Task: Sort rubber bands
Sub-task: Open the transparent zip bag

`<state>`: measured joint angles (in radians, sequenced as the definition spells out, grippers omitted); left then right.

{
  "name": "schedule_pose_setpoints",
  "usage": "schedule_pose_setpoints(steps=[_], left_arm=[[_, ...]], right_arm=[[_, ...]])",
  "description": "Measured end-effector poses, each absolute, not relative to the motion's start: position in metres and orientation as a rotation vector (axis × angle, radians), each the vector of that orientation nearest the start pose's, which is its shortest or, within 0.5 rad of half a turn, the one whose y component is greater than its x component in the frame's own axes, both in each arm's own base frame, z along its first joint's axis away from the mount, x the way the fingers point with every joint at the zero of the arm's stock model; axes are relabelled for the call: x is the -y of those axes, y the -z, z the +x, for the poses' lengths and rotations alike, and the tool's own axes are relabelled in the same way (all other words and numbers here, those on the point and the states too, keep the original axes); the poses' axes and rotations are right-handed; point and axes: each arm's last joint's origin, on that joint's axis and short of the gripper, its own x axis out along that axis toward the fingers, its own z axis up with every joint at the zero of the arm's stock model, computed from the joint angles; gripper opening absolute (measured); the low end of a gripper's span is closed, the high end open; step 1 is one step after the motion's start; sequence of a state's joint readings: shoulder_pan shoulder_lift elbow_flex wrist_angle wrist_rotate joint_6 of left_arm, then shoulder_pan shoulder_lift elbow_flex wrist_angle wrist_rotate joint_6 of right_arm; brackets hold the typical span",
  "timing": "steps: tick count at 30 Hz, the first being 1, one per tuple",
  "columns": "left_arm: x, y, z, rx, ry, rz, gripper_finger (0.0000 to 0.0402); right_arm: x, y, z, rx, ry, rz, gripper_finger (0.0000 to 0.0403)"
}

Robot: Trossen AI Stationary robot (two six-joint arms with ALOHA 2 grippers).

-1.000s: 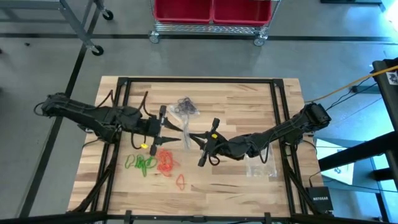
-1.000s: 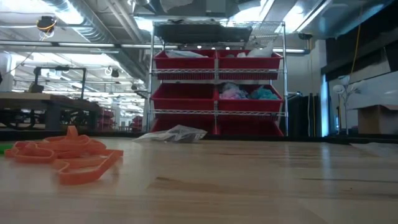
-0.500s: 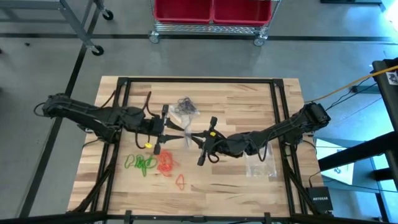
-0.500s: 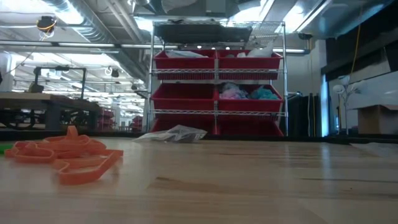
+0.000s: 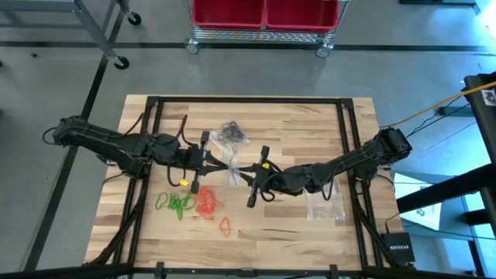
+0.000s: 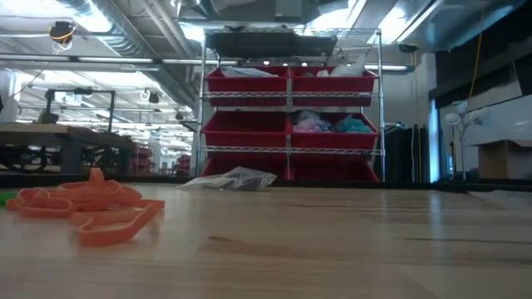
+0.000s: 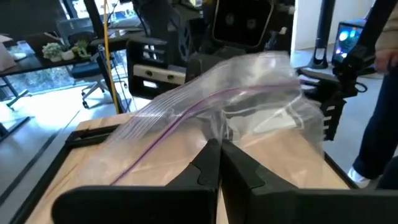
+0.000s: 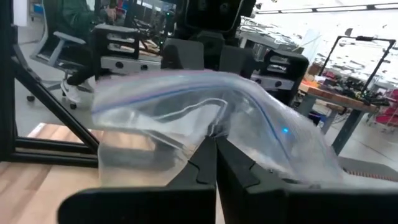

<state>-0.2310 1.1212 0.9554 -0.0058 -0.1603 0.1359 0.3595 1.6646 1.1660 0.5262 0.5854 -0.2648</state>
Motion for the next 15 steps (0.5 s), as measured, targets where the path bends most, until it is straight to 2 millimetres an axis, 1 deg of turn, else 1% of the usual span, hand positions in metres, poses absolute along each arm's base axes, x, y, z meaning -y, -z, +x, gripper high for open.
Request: schedule_pose_setpoints(steps=[5,7,9,15], left_arm=[[0.054,-0.349,0.240,-0.138,0.088,0.158,0.0000],[0.053,-0.351,0.238,-0.129,0.088,0.147,0.0000],[0.053,-0.354,0.235,-0.115,0.096,0.137,0.0000],[0.053,-0.365,0.226,-0.048,0.173,0.096,0.0000]], right_arm=[[-0.119,-0.305,0.362,-0.001,0.227,-0.233,0.0003],[-0.119,-0.306,0.361,0.006,0.228,-0.198,0.0013],[-0.119,-0.308,0.360,0.012,0.226,-0.190,0.0035],[-0.126,-0.321,0.349,0.048,0.195,-0.180,0.0125]])
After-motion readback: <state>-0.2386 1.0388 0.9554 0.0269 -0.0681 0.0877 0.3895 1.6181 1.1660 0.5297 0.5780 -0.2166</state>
